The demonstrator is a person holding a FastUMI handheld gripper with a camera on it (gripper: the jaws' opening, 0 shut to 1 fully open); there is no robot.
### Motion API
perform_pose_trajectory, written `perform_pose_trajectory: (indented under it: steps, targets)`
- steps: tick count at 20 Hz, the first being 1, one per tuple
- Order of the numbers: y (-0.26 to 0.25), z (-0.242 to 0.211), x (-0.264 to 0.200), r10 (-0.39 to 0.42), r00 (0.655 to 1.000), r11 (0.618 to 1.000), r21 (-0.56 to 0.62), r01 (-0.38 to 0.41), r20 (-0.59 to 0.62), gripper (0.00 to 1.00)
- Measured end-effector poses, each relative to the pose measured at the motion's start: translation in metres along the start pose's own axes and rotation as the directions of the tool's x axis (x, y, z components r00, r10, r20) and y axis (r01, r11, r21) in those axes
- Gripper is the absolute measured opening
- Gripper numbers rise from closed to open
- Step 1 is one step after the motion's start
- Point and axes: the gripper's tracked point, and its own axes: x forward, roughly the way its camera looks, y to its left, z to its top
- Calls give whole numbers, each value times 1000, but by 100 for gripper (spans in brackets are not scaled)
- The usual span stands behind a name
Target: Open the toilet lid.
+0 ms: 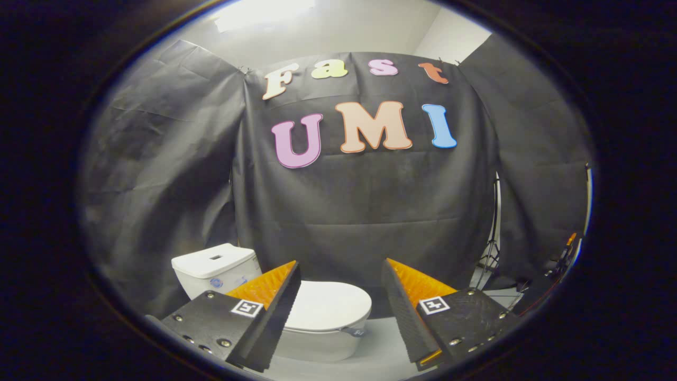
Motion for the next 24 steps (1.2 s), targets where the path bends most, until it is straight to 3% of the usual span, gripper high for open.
perform_pose_trajectory:
  steps: [6, 10, 13, 16, 18, 20, 24]
  targets:
    - [-11, -2, 1, -33, 999, 999, 27, 33, 2, 92]
    - [-37, -10, 5, -105, 994, 987, 121, 105, -1, 92]
    - [-67, -33, 8, -194, 979, 954, 223, 201, -56, 92]
    - [-87, -60, 14, -246, 963, 906, 326, 269, -109, 92]
    - [-97, -77, 19, -257, 957, 864, 413, 290, -133, 87]
    - [-113, -104, 25, -289, 944, 806, 491, 330, -160, 82]
    - [-120, -170, 43, -301, 925, 659, 651, 376, -230, 82]
